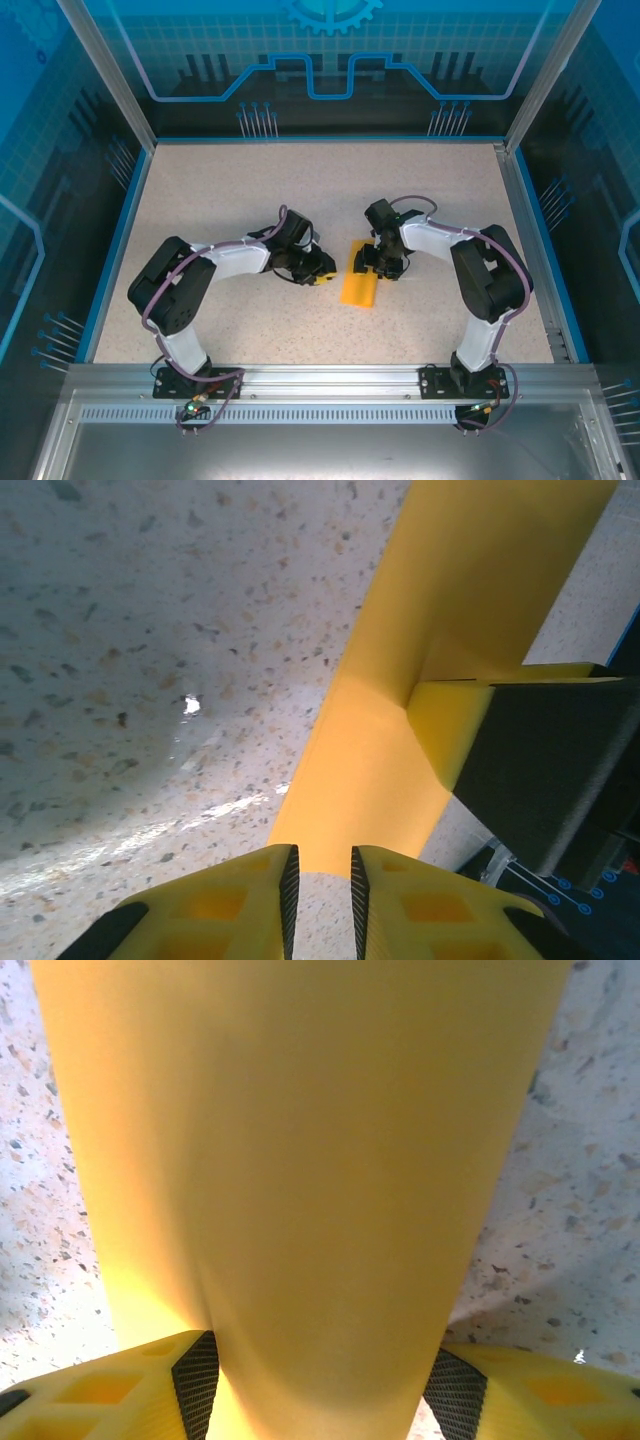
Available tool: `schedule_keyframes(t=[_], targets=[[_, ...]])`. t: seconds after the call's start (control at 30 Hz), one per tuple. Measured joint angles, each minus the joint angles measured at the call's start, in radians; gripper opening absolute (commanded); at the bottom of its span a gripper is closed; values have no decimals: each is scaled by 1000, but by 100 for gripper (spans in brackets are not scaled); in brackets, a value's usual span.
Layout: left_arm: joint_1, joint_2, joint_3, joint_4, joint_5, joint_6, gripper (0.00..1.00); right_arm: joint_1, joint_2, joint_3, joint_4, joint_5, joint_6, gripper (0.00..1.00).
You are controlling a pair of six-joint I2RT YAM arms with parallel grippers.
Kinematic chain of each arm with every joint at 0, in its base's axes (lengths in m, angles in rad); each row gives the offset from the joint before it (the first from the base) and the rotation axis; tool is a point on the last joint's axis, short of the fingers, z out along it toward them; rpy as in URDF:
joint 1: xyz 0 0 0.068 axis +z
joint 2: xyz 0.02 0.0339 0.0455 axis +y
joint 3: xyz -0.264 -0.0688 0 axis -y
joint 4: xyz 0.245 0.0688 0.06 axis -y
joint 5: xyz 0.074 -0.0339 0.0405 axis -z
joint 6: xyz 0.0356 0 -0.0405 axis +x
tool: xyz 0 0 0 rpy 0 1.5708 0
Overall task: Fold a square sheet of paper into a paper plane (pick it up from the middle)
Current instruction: Fold the square sheet of paper in half at the center of the table.
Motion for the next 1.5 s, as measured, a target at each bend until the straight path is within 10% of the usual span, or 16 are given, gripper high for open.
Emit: schedule_keyframes(t=[1.5], targets=[[-31, 63, -14, 71, 13, 11, 18, 21, 65, 77, -92, 37, 21, 64]])
